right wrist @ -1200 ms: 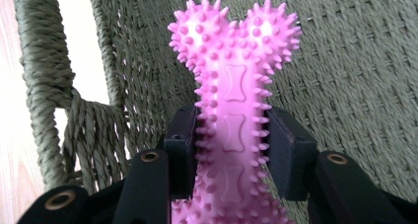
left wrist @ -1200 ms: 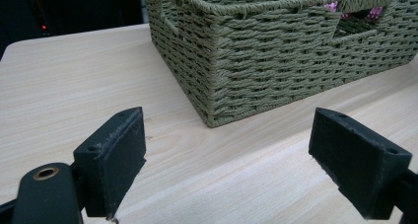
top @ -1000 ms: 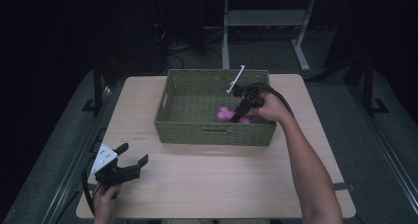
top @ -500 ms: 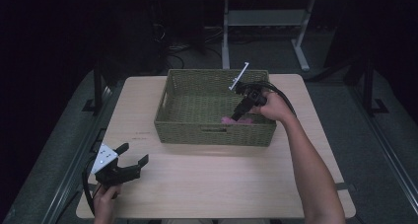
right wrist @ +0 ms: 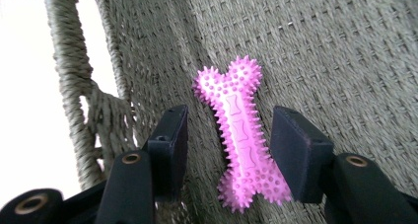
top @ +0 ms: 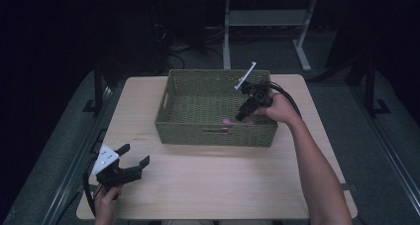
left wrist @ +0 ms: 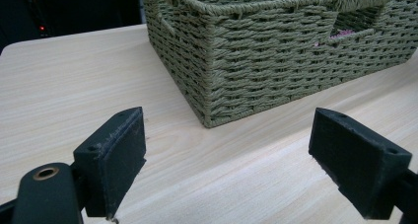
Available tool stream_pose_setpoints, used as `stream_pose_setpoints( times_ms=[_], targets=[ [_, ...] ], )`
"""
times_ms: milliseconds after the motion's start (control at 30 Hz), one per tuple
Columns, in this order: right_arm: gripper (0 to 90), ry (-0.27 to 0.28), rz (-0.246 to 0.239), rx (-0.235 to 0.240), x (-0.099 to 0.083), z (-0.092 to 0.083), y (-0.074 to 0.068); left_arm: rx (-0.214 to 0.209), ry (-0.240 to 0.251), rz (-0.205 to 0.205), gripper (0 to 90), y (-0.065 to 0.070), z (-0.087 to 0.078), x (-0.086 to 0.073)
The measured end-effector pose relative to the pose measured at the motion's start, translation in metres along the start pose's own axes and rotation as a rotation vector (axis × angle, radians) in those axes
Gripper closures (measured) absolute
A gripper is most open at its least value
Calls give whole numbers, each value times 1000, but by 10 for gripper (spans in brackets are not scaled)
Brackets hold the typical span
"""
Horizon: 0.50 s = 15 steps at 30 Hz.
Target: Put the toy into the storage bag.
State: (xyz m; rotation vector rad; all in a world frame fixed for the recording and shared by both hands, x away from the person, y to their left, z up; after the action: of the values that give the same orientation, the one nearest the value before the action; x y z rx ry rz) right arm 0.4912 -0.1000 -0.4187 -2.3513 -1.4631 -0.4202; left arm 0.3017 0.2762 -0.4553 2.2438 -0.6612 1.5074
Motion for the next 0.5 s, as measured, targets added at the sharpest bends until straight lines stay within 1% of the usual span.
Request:
stream_pose_setpoints(
  times_ms=[167,333,433,500],
  targets=[
    [446,27,5,-10,0,-8,-2,2,-2,-1,138,-1,0,0],
    [430,34,3,-18,0,-12,-4,5,0,-5,138,-1,0,0],
    [411,52,8,-26,0,-19,-6,5,1,-7,138,-1,0,0],
    [408,56,11,-30,0,-20,-6,5,1,-7,138,-1,0,0]
  ],
)
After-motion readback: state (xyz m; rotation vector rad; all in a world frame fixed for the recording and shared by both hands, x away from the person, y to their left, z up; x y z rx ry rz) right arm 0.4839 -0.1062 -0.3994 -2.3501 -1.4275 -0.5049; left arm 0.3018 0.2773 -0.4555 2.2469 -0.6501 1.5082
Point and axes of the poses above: each handheld gripper's, and its own axes: z roughly forward along the jaws, x roughly out of its top, y roughly to its right, the point moved 6 cm from there along z, roughly forward along the jaws, and after that the axes turned 4 degrees about -x, right-handed, at the moved point
